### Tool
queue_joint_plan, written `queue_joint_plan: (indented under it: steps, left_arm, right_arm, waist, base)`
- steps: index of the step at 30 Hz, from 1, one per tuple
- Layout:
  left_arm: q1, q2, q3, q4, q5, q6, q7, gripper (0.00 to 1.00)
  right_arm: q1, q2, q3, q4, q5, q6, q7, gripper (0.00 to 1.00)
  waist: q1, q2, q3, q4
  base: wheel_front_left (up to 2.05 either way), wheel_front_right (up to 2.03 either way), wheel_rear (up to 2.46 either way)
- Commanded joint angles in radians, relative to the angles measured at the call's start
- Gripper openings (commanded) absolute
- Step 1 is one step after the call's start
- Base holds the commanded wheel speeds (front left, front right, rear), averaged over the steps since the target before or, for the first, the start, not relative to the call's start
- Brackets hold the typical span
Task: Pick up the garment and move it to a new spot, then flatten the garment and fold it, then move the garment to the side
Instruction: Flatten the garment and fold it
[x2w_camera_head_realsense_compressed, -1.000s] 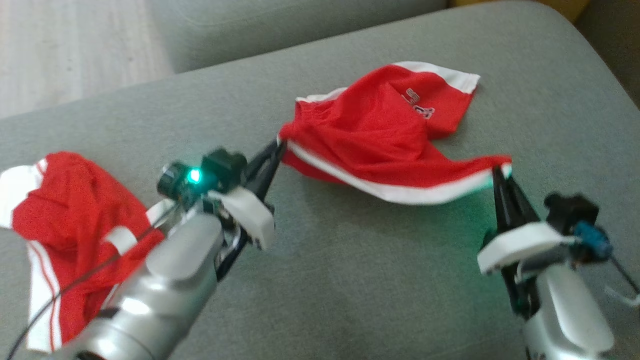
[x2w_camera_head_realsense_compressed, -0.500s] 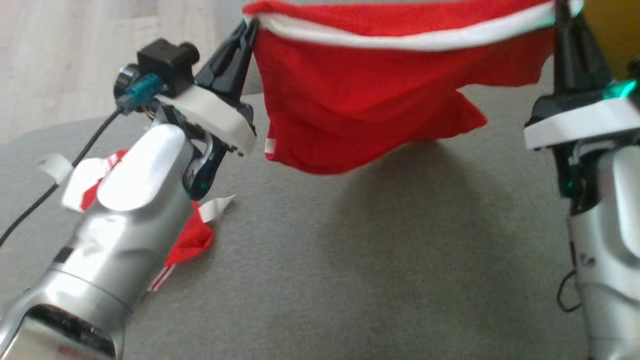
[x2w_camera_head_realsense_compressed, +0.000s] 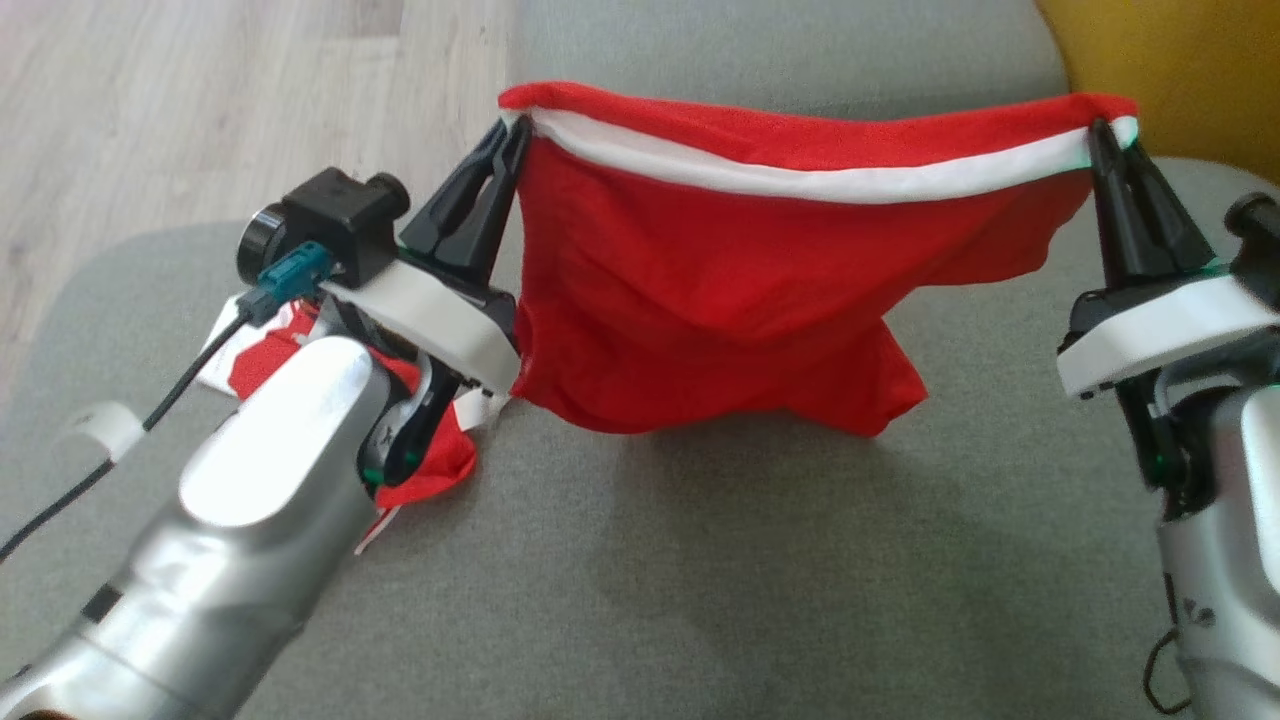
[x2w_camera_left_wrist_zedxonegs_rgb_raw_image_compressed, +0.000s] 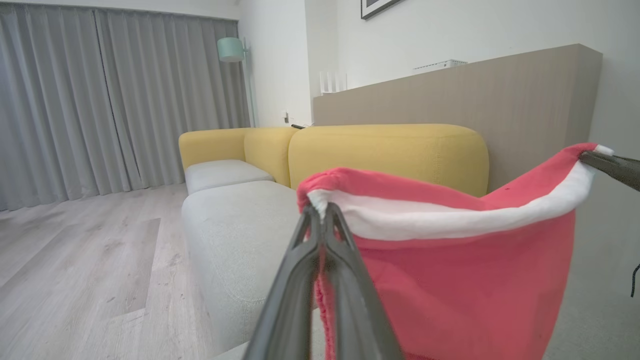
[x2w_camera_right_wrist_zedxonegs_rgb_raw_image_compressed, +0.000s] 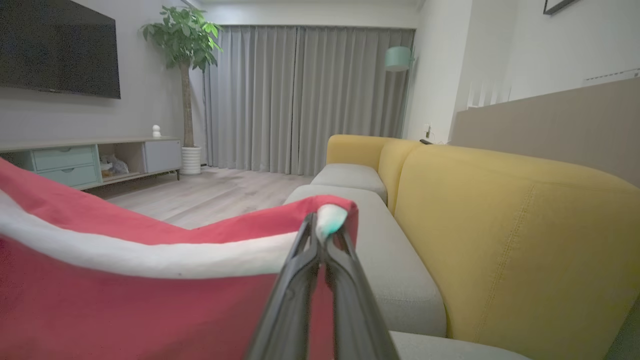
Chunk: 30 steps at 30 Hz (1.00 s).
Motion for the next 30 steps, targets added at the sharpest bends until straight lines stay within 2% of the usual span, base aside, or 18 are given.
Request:
queue_joint_plan:
  steps: [1,5,8,14,15,19,23,26,30]
  left_arm:
    - [-0.070,0.048,0.039,-0.054,0.003,0.010,0.014,0.00]
    - [-0.119,0.080,0.049,-0.097,0.018,0.020,0.048,0.00]
    - [-0.195,0.093,0.061,-0.100,0.024,0.006,0.076,0.00]
    - [-0.419,0.099,0.111,0.039,0.055,-0.018,0.065,0.00]
    - [-0.419,0.099,0.111,0.039,0.055,-0.018,0.065,0.00]
    - [-0.580,0.071,0.133,0.174,0.090,-0.031,0.002,0.00]
    - [-0.695,0.023,0.163,0.264,0.099,-0.030,-0.094,0.00]
    - [-0.716,-0.003,0.156,0.324,0.113,-0.044,-0.130,0.00]
    - [-0.660,-0.043,0.134,0.409,0.095,-0.075,-0.142,0.00]
  right_arm:
    - [-0.051,-0.018,0.006,-0.048,-0.005,-0.001,0.026,0.00]
    - [-0.124,-0.013,0.022,-0.044,-0.003,-0.001,0.084,0.00]
    - [-0.243,-0.015,0.038,-0.009,-0.002,-0.001,0.102,0.00]
    - [-0.568,0.009,0.063,0.190,-0.008,-0.001,0.064,0.00]
    - [-0.568,0.009,0.063,0.190,-0.008,-0.001,0.064,0.00]
    - [-0.774,0.033,0.041,0.371,-0.057,-0.001,-0.031,0.00]
    - [-0.910,0.046,0.005,0.509,-0.124,-0.001,-0.149,0.00]
    - [-0.937,0.055,-0.009,0.604,-0.164,-0.001,-0.220,0.00]
    - [-0.879,0.054,0.006,0.734,-0.220,-0.001,-0.261,0.00]
  waist:
    - [0.0001,-0.0001,0.024,0.002]
    - [0.0001,-0.0001,0.112,-0.014]
    - [0.0001,-0.0001,0.212,-0.025]
    - [0.0001,-0.0001,0.387,-0.067]
    - [0.0001,-0.0001,0.387,-0.067]
    - [0.0001,-0.0001,0.445,-0.081]
    - [0.0001,-0.0001,0.469,-0.078]
    - [0.0001,-0.0001,0.469,-0.073]
    - [0.0001,-0.0001,0.462,-0.061]
  base:
    - [0.00,0.00,0.00]
    - [0.00,0.00,0.00]
    - [0.00,0.00,0.00]
    - [0.00,0.00,0.00]
    - [0.00,0.00,0.00]
    - [0.00,0.00,0.00]
    - [0.00,0.00,0.00]
    - [0.00,0.00,0.00]
    - [0.00,0.00,0.00]
